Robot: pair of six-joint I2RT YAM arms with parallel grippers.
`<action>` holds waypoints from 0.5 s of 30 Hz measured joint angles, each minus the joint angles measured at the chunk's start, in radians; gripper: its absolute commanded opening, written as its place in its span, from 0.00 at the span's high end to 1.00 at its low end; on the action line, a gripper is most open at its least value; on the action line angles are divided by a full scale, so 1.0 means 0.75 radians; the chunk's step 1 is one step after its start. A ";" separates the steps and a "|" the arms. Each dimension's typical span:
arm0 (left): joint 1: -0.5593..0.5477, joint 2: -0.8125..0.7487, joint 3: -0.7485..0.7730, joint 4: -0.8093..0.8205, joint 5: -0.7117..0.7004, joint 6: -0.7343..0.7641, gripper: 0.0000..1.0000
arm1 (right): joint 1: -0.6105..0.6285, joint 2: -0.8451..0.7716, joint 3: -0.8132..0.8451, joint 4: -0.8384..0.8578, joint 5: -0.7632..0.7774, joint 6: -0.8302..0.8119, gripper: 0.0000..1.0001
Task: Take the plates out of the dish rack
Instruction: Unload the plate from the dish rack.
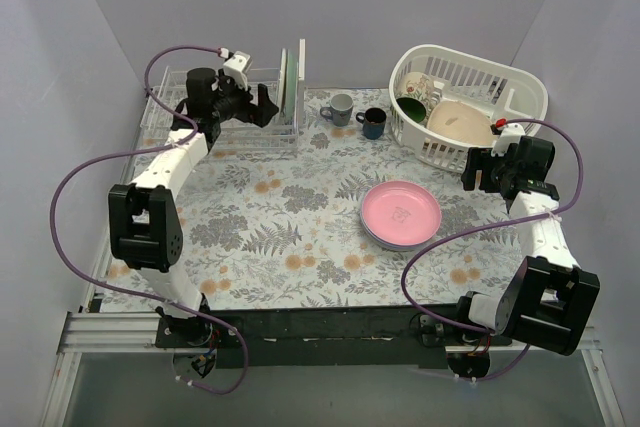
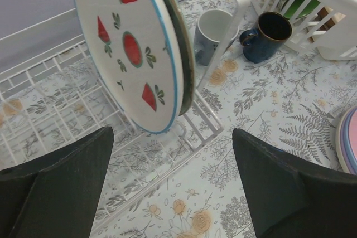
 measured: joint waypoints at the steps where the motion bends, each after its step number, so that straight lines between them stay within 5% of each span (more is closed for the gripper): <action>1: -0.011 0.006 0.002 0.002 -0.003 -0.001 0.13 | 0.000 0.000 0.000 0.000 0.001 -0.001 0.15; 15: -0.050 0.088 0.072 0.039 -0.076 0.019 0.15 | 0.000 0.000 0.000 0.000 0.000 -0.001 0.15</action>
